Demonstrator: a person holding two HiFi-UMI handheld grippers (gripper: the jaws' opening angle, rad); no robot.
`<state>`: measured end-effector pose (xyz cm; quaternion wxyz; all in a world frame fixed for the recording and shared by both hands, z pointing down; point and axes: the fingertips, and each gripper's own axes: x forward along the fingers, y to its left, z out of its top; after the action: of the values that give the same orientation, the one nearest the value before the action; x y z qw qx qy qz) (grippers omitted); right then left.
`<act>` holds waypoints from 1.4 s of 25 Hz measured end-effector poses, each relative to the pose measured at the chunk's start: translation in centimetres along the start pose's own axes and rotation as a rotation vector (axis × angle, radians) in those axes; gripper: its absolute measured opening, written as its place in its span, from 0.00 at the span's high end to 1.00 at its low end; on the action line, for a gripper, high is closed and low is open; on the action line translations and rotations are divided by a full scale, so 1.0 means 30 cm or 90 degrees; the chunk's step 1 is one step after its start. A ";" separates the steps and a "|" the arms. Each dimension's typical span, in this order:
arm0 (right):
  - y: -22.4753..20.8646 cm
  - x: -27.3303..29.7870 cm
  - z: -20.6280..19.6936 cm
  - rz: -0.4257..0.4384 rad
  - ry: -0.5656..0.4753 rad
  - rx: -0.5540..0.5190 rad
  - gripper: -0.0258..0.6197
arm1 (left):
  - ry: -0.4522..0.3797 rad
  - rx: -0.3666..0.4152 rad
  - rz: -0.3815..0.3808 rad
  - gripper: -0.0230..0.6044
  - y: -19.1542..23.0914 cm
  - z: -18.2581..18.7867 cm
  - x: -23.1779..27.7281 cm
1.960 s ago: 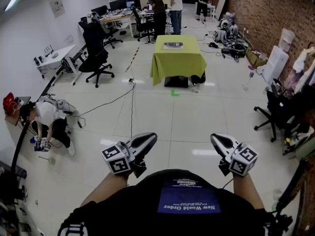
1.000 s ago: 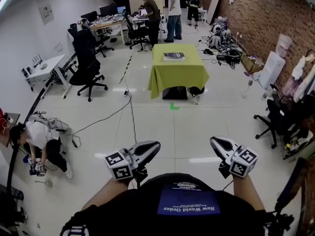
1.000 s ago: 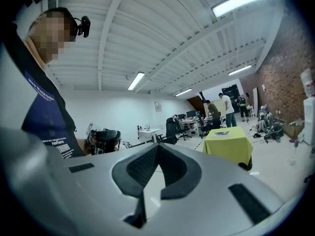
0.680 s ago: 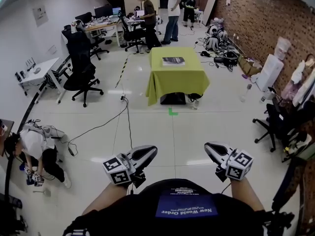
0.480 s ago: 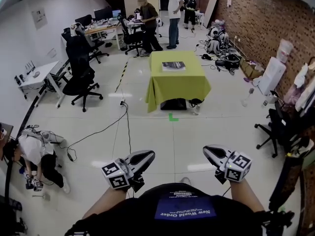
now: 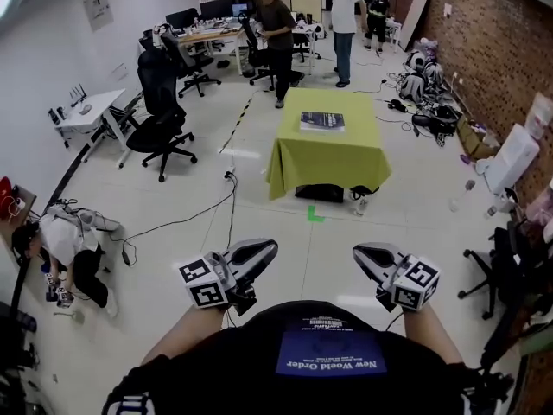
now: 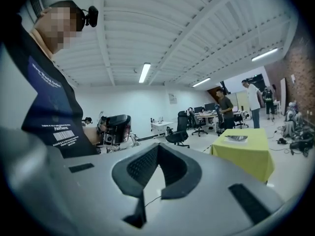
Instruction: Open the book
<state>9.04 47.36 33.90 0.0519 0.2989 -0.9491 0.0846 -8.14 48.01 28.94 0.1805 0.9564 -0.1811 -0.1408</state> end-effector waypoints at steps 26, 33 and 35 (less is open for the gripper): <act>-0.725 0.732 0.280 -0.096 -0.036 -0.007 0.98 | 0.051 -0.015 -0.118 0.95 1.028 0.386 0.290; -0.966 0.829 0.294 -0.072 -0.041 0.023 0.92 | 0.064 -0.033 -0.093 0.95 1.230 0.382 0.410; -1.065 0.844 0.300 -0.053 -0.044 0.022 0.90 | 0.065 -0.025 -0.081 0.95 1.277 0.378 0.479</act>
<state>6.37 5.73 32.99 0.0176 0.3415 -0.9356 0.0882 -10.42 5.68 31.03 0.1986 0.9683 -0.1075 -0.1066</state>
